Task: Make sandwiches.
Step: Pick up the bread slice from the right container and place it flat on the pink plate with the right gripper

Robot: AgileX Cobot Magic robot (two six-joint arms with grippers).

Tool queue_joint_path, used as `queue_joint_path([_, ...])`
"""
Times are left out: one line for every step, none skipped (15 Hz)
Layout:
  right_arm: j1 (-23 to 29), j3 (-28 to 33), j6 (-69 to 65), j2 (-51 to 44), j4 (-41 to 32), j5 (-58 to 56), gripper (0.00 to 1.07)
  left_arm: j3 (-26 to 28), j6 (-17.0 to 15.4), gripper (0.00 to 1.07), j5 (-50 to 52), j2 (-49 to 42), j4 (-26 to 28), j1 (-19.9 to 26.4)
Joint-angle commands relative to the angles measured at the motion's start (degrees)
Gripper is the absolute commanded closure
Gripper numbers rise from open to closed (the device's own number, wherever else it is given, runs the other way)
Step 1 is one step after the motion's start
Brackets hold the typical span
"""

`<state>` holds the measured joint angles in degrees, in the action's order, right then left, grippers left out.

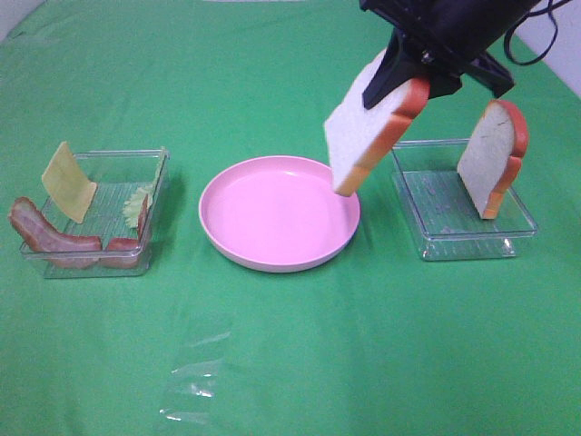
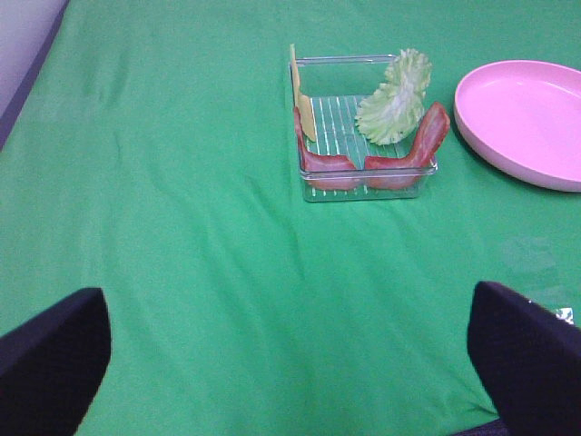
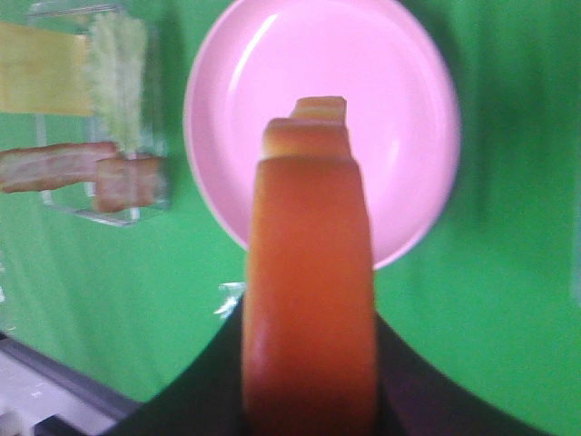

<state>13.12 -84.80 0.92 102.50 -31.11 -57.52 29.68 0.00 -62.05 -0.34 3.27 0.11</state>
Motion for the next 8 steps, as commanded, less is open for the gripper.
queue_joint_path([0.0, 6.6, 11.4, 0.2, -16.9, 4.2, 1.07, -0.1, 0.0, 0.04, 0.3, -0.9, -0.1, 0.1])
queue_joint_path([0.0, 7.7, 16.2, 1.5, -23.1, 4.4, 1.07, -0.1, 0.0, 0.04, 0.3, -0.9, -0.1, 0.1])
queue_joint_path([0.0, 8.0, 19.9, 3.3, -29.0, 4.5, 1.07, -0.1, 0.0, 0.04, 0.3, -0.9, -0.1, 0.1])
queue_joint_path([0.0, 8.0, 23.2, 5.4, -34.7, 5.4, 1.07, -0.1, 0.0, 0.04, 0.3, -0.9, -0.1, 0.1])
queue_joint_path([0.0, 8.0, 27.4, 8.7, -41.5, 7.2, 1.07, -0.1, 0.0, 0.04, 0.3, -0.9, -0.1, 0.1])
queue_joint_path([0.0, 8.0, 29.6, 10.6, -44.9, 7.6, 1.07, -0.1, 0.0, 0.04, 0.3, -0.9, -0.1, 0.1])
queue_joint_path([0.0, 8.0, 30.9, 12.5, -47.6, 7.6, 1.07, -0.1, 0.0, 0.04, 0.3, -0.9, -0.1, 0.1])
queue_joint_path([0.1, 8.0, 31.8, 14.2, -49.2, 7.7, 1.07, -0.1, 0.0, 0.04, 0.3, -0.9, -0.1, 0.1])
